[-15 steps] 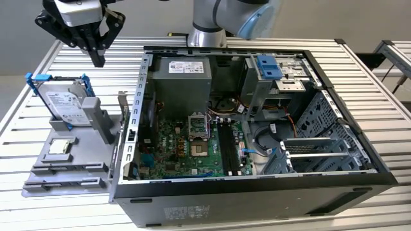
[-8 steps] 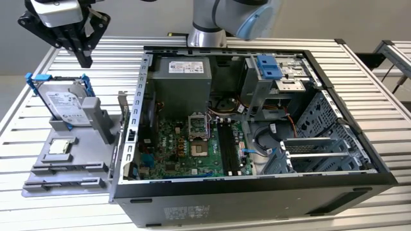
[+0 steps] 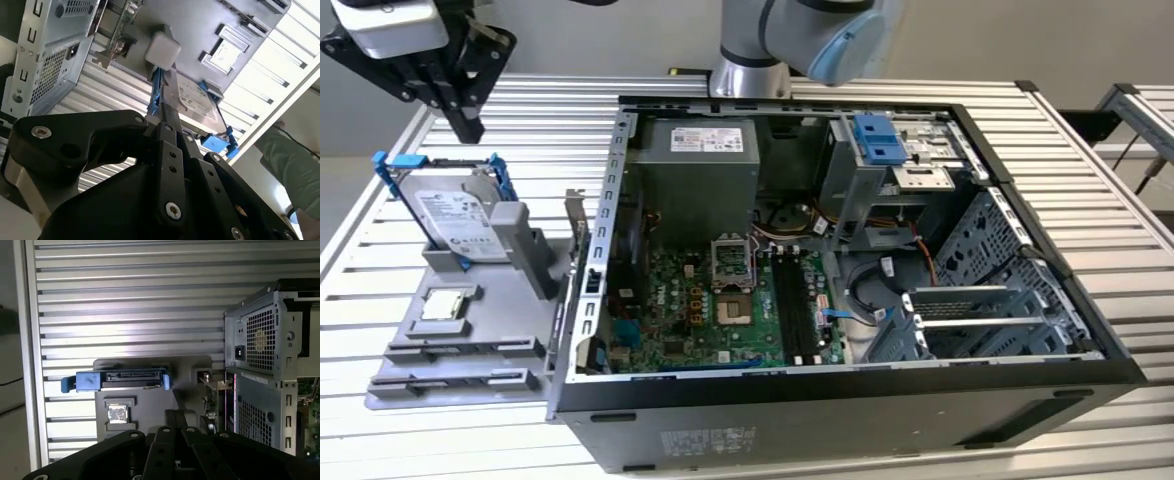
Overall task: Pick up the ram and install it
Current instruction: 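Reach for the ram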
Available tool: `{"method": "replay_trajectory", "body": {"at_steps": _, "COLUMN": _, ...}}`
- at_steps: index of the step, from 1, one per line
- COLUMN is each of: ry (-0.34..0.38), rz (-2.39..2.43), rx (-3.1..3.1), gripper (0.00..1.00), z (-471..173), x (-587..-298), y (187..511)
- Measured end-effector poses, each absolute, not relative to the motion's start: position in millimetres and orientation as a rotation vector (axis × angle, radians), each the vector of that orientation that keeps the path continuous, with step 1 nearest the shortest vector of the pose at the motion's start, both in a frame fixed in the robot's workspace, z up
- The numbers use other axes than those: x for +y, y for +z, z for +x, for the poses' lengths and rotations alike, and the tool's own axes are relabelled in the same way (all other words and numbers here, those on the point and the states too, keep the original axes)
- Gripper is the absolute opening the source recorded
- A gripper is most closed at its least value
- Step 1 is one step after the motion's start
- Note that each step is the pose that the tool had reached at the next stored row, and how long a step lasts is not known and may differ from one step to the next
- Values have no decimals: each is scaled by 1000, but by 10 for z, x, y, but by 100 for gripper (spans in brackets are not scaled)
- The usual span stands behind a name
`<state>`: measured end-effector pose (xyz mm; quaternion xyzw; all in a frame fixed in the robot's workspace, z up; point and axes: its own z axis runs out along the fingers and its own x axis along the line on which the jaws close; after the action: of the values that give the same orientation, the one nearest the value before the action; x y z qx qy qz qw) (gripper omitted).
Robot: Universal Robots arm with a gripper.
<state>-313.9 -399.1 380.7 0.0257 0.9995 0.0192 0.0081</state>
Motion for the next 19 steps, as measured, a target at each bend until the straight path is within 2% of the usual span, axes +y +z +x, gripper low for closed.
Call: {"method": "replay_trajectory", "body": {"at_steps": 19, "ry": 50, "rz": 76, "rx": 3126, "gripper": 0, "z": -3661, "x": -3991, "y": 3766}}
